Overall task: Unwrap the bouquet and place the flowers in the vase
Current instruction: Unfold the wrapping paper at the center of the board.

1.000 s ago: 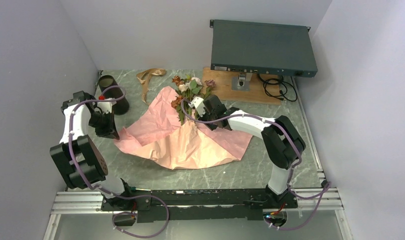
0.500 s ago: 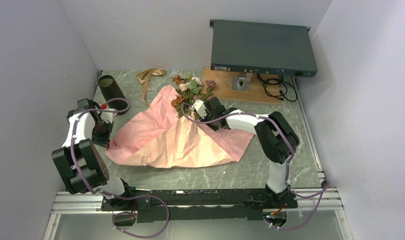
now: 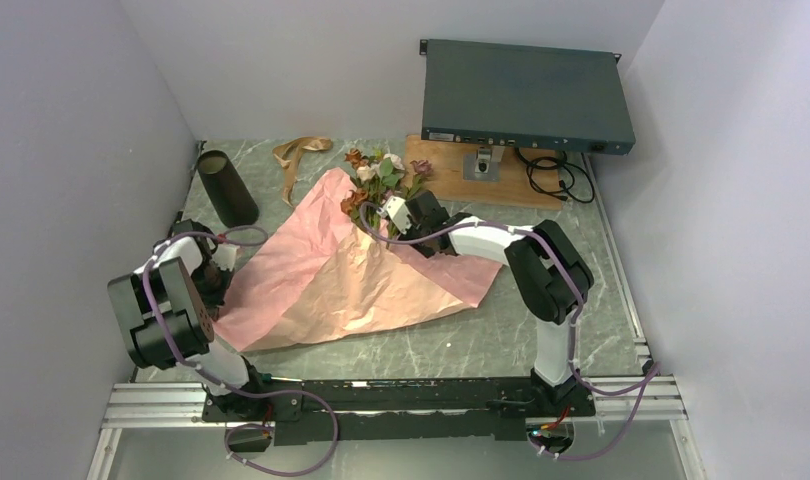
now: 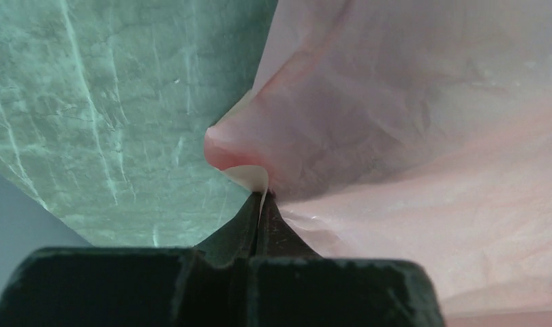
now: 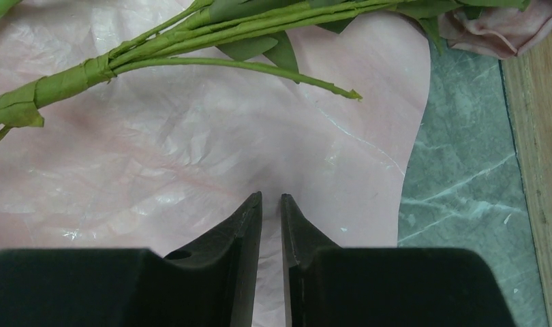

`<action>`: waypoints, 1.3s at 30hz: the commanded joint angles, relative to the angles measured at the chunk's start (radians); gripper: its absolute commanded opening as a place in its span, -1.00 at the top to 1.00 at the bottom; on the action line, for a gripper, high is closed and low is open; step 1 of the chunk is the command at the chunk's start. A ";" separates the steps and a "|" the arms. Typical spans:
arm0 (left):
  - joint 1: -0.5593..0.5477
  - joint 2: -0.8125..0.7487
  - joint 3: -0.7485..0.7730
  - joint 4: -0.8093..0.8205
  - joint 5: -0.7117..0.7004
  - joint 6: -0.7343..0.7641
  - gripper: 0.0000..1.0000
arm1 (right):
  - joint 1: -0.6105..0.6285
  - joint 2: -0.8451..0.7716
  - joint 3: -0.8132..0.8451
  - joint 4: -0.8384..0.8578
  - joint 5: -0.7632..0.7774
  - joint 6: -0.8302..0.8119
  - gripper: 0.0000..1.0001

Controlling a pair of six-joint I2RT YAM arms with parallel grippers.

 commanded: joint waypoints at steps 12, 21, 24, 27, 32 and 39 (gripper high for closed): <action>0.047 -0.094 0.202 -0.157 0.418 -0.002 -0.57 | -0.020 0.043 0.074 -0.172 -0.091 0.027 0.49; -0.066 -0.105 0.368 -0.193 0.720 -0.004 -0.82 | -0.021 -0.013 0.123 -0.219 -0.150 0.047 0.35; -0.145 -0.074 0.355 -0.140 0.737 -0.045 -0.81 | -0.020 -0.023 0.133 -0.240 -0.164 0.052 0.33; -0.208 -0.021 0.366 -0.133 0.784 -0.075 -0.78 | -0.021 -0.028 0.140 -0.256 -0.161 0.059 0.32; -0.312 0.046 0.342 -0.093 0.783 -0.125 -0.74 | -0.024 -0.026 0.129 -0.251 -0.164 0.064 0.30; -0.403 0.130 0.339 0.011 0.661 -0.262 -0.40 | -0.040 0.063 0.141 -0.245 -0.118 0.047 0.36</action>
